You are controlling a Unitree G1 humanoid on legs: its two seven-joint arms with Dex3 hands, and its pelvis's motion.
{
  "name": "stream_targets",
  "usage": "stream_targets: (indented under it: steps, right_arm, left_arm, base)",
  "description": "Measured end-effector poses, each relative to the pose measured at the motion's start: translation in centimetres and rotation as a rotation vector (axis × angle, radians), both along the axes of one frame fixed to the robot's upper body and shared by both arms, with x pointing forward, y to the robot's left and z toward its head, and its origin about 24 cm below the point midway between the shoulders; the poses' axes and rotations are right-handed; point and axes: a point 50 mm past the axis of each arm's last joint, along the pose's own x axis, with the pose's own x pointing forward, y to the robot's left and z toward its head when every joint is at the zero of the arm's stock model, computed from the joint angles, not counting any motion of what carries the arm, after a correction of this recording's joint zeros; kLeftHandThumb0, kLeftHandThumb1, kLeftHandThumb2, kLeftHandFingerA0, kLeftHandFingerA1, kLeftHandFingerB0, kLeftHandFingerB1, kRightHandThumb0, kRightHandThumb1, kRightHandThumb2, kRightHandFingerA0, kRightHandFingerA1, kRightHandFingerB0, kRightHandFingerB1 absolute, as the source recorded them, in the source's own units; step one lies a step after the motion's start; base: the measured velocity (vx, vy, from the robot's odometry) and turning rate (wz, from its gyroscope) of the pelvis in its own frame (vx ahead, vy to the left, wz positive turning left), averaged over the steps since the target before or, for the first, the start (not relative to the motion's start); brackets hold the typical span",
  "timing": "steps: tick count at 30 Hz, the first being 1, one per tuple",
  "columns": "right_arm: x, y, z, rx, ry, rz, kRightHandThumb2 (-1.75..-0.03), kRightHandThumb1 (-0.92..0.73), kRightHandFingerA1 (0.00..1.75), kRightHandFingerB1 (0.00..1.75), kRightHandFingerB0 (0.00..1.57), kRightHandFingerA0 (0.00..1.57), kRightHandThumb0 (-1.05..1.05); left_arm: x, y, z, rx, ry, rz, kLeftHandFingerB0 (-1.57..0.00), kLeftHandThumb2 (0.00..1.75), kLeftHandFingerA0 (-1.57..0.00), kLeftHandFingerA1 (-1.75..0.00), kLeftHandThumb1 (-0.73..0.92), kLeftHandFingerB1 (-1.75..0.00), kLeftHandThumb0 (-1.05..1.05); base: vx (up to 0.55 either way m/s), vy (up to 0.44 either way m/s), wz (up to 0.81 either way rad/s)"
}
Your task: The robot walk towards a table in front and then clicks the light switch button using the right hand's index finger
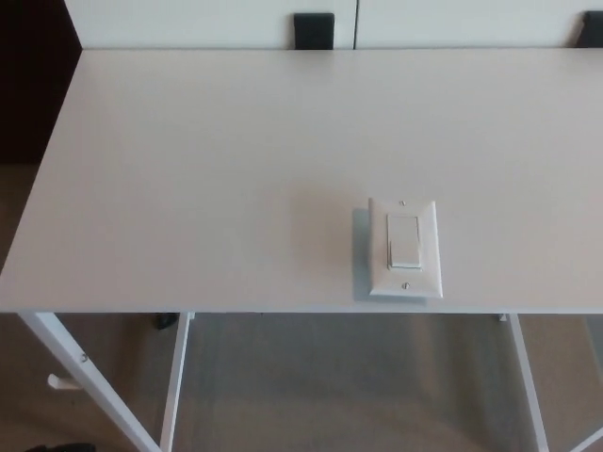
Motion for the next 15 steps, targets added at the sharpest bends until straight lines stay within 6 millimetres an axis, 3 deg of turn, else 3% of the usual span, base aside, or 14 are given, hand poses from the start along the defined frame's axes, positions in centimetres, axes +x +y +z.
stream_targets:
  steps: [1, 2, 12, 13, 14, 15]
  right_arm:
    - [0.0, 0.0, 0.0, -0.002, -0.001, 0.003, -0.89, -0.48, 0.73, 0.6, 0.4, 0.61, -0.57]
    - [0.0, 0.1, 0.0, -0.003, -0.001, 0.007, -0.59, -0.63, 0.73, 0.5, 0.45, 0.67, -0.56]
    - [0.0, 1.0, 1.0, 0.01, -0.066, 0.021, -0.59, -0.64, 0.72, 0.51, 0.45, 0.64, -0.6]
    - [0.0, 1.3, 1.3, 0.02, -0.091, 0.028, -0.93, -0.49, 0.72, 0.59, 0.39, 0.59, -0.62]
    - [0.1, 1.7, 1.7, 0.032, -0.115, 0.035, -0.93, -0.49, 0.72, 0.59, 0.39, 0.59, -0.62]
    - [0.0, 2.1, 2.2, 0.045, -0.14, 0.045, -0.59, -0.65, 0.64, 0.48, 0.46, 0.62, -0.63]
  left_arm:
    - [0.0, 0.0, 0.0, 0.002, 0.001, -0.003, -0.55, 0.56, -0.59, -0.47, 0.54, -0.41, -0.16]
    - [0.1, 0.0, 0.0, 0.003, 0.001, -0.005, -0.54, 0.56, -0.58, -0.47, 0.54, -0.41, -0.16]
    - [0.3, 0.3, 0.4, 0.018, 0.002, -0.029, -0.55, 0.55, -0.58, -0.46, 0.53, -0.41, -0.19]
    - [0.3, 0.3, 0.4, 0.019, 0.002, -0.031, -0.55, 0.55, -0.58, -0.47, 0.53, -0.41, -0.19]
    - [0.4, 0.3, 0.4, 0.021, 0.002, -0.032, -0.55, 0.55, -0.58, -0.47, 0.53, -0.41, -0.19]
    - [0.4, 0.4, 0.5, 0.022, 0.0, -0.034, -0.54, 0.56, -0.57, -0.46, 0.54, -0.41, -0.18]
  base:
    - [0.0, 0.0, 0.0]
    - [0.0, 0.0, 0.0]
    - [0.0, 0.0, 0.0]
    - [0.0, 0.0, 0.0]
    - [0.0, 0.0, 0.0]
    - [0.0, 0.0, 0.0]
